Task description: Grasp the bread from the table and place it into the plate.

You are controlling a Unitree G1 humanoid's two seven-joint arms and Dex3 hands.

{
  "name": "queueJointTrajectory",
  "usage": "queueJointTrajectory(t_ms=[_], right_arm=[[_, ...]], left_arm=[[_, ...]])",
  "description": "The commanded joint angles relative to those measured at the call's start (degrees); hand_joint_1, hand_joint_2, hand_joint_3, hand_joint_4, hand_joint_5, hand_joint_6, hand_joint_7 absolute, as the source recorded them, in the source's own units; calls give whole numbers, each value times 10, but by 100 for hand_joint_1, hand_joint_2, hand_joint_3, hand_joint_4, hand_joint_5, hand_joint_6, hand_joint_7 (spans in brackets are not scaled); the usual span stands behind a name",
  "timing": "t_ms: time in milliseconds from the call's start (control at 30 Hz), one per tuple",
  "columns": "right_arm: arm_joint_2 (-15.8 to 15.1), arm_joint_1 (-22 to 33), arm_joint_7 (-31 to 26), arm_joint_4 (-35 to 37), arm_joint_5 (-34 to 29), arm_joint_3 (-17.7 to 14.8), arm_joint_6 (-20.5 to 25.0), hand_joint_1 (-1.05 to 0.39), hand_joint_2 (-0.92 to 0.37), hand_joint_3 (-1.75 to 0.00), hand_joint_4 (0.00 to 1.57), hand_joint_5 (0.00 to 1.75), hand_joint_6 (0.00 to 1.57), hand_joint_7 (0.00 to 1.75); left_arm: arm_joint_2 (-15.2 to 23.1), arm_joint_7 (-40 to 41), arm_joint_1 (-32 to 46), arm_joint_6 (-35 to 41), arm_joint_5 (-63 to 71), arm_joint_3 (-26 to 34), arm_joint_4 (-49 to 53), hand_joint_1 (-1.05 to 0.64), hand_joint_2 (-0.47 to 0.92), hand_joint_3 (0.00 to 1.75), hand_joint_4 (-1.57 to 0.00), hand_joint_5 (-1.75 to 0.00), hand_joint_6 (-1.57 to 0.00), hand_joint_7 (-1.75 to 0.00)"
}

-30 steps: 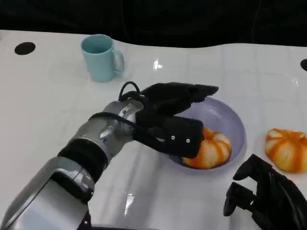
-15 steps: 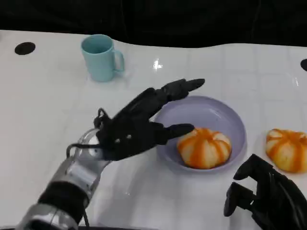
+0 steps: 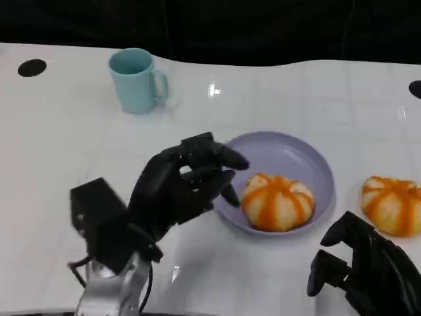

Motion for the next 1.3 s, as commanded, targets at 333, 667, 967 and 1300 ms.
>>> queueJointTrajectory(t_ms=[333, 667, 967, 1300], right_arm=[[-4, 4, -2, -7, 5, -4, 1, -58, -79, -74, 80, 175, 49, 175], [0, 13, -4, -15, 2, 1, -2, -57, -80, -72, 78, 175, 46, 175], [-1, 12, 6, -2, 3, -2, -16, -60, -81, -69, 80, 175, 48, 175], [-3, 10, 3, -3, 0, -4, -12, -60, -81, -69, 81, 175, 50, 175]], left_arm=[[3, -55, 144, 109, -118, 37, -143, -62, 92, 45, -84, -175, -60, -175], [14, -93, 211, 185, -203, 82, -179, -57, 92, 40, -86, -175, -62, -173], [3, -93, 245, 208, -222, 109, -177, -57, 92, 40, -89, -175, -66, -172], [4, -116, 245, 200, -207, 113, -152, -56, 92, 41, -87, -175, -64, -175]])
